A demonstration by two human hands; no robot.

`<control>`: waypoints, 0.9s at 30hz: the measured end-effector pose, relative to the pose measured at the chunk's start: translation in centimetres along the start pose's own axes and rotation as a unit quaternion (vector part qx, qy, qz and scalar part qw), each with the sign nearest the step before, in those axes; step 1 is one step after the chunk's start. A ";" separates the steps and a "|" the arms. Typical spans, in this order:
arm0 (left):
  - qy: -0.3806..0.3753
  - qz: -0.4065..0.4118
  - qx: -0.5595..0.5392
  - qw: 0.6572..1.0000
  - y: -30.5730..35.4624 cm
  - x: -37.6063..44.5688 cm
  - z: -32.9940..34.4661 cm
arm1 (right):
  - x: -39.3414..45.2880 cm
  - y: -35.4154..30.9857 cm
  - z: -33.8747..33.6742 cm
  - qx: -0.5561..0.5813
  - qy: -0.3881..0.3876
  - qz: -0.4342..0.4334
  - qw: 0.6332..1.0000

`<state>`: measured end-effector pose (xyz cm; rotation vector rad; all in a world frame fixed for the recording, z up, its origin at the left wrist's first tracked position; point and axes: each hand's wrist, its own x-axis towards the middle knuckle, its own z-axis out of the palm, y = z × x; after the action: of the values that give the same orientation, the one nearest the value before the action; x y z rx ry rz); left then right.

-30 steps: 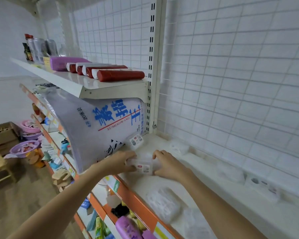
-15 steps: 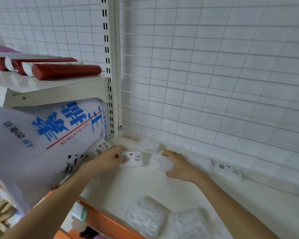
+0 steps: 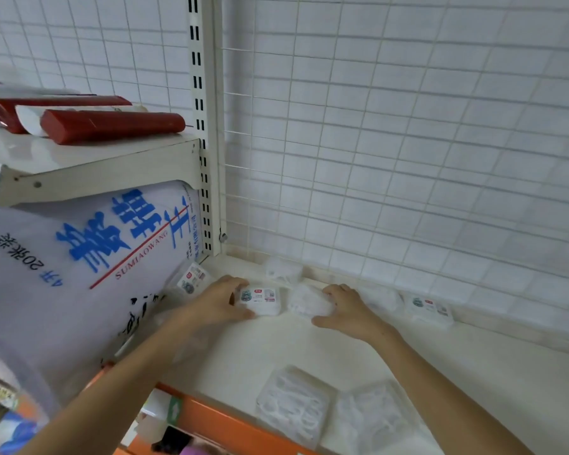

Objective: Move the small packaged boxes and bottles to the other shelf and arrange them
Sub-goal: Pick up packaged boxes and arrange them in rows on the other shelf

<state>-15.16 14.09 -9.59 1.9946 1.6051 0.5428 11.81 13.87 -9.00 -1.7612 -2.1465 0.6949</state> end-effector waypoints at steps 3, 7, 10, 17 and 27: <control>0.006 0.008 0.011 1.000 0.0 -0.2 0.0 | -0.8 -0.2 -0.4 0.049 -0.009 -0.003 0.999; 0.015 0.031 0.015 0.999 -0.4 -0.5 0.0 | -1.8 -0.4 -0.8 0.138 0.007 0.017 0.990; 0.018 0.046 0.009 0.999 -0.6 -0.6 0.0 | -2.3 -1.0 -1.0 0.240 0.001 0.102 0.965; 0.023 0.076 0.017 0.997 -0.6 -0.9 0.0 | -3.8 -1.8 0.2 0.229 0.075 0.210 0.947; 0.019 0.092 0.039 0.995 -0.9 -0.8 0.4 | -5.0 -2.7 1.3 -0.001 0.085 0.172 0.981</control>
<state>-15.77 13.44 -10.43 2.2163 1.4946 0.5983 9.94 8.41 -8.23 -2.1358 -1.7511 0.5940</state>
